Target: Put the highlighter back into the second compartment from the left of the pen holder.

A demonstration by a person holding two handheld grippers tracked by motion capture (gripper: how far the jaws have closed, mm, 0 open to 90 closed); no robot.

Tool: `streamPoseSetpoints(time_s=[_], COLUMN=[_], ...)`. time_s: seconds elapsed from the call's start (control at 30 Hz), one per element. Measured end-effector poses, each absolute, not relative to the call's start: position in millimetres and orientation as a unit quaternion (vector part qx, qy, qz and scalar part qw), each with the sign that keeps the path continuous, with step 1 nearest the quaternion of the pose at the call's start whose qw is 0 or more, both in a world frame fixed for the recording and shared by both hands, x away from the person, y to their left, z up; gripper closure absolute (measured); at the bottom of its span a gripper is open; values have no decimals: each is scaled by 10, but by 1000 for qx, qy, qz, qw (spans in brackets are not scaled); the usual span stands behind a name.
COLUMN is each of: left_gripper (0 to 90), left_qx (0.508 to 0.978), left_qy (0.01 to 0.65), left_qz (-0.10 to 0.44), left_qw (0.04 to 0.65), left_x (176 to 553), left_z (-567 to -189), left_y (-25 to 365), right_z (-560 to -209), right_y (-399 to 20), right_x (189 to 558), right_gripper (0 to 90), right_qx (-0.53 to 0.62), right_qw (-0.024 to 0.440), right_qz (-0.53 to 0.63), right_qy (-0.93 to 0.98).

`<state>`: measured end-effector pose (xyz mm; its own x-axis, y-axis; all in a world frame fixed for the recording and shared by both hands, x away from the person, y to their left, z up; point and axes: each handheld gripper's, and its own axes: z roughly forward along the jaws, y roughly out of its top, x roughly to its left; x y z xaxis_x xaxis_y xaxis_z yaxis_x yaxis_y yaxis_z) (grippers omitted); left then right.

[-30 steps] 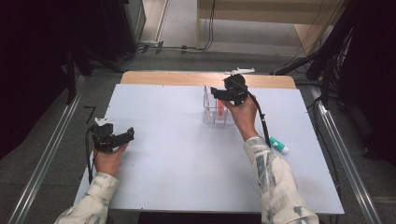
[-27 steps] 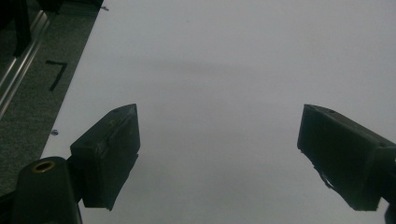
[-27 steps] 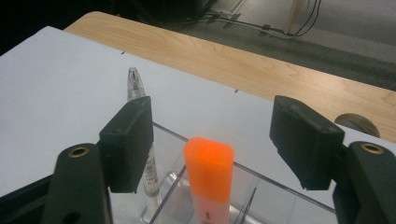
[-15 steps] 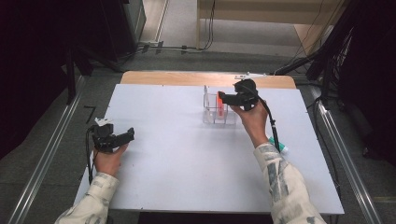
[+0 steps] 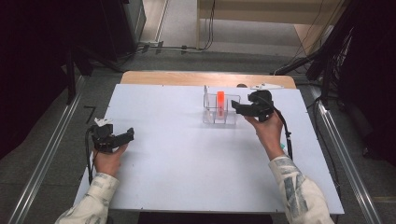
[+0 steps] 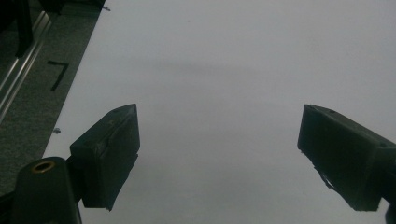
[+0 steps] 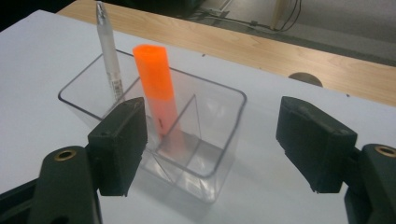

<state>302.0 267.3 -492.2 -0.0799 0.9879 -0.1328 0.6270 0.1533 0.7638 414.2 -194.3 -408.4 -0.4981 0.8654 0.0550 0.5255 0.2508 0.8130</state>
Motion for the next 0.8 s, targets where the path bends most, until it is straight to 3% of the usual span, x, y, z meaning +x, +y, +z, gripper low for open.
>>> streamPoseSetpoints(time_s=[0.8], left_gripper=[132], left_qx=[594], left_qy=[682], left_qz=[273], left_qw=[328], left_x=[3031], left_z=[-4927], left_y=[2634], right_z=[-4356], right_y=[-2512], right_x=[3872], right_gripper=[234], right_qx=[489], right_qw=[207], right_qz=[393], right_qy=[751])
